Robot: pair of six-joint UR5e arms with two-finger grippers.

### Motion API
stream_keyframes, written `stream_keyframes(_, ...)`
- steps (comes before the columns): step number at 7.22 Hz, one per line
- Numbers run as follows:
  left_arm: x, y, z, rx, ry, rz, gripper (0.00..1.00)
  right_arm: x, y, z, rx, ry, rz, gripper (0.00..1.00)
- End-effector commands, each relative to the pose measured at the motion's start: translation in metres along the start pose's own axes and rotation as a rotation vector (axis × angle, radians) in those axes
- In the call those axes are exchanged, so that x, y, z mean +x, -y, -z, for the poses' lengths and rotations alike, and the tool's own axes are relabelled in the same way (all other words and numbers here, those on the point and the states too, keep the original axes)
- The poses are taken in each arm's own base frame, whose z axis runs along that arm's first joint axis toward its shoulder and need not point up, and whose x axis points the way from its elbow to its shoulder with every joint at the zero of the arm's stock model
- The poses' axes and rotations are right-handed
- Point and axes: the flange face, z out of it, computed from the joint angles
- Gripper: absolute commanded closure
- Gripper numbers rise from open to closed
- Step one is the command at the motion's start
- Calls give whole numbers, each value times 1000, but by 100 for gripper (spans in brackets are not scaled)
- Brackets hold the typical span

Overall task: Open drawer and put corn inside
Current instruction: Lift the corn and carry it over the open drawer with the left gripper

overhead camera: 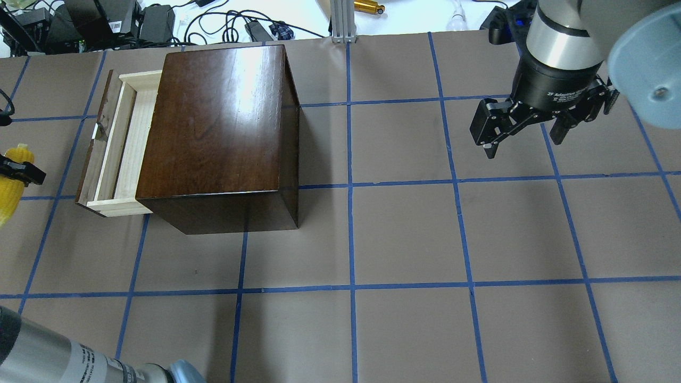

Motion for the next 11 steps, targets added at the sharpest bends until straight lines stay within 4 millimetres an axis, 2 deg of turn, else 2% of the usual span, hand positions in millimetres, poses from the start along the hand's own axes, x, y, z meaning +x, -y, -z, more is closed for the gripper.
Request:
stream_keyframes(1,27,-8,64,22,10,-9,100,0,0,0,-1,0,1,0)
stream_keyframes(3,87,12,120,17,1,-46,100,0,0,0,0,0,0,0)
stream_keyframes(4,116,21,135,12,-5,-13,100,0,0,0,-1,0,-1,0)
stream_keyframes(6,197,49,142,21,-4,35,100,0,0,0,0,0,0,0)
stream_keyframes(8,254,73,125,8,-18,110,100,0,0,0,0,0,-1,0)
stream_keyframes(9,259,77,118,3,-20,91,100,0,0,0,0,0,0,0)
stream_keyframes(11,253,94,88,8,-20,78,100,0,0,0,-1,0,1,0)
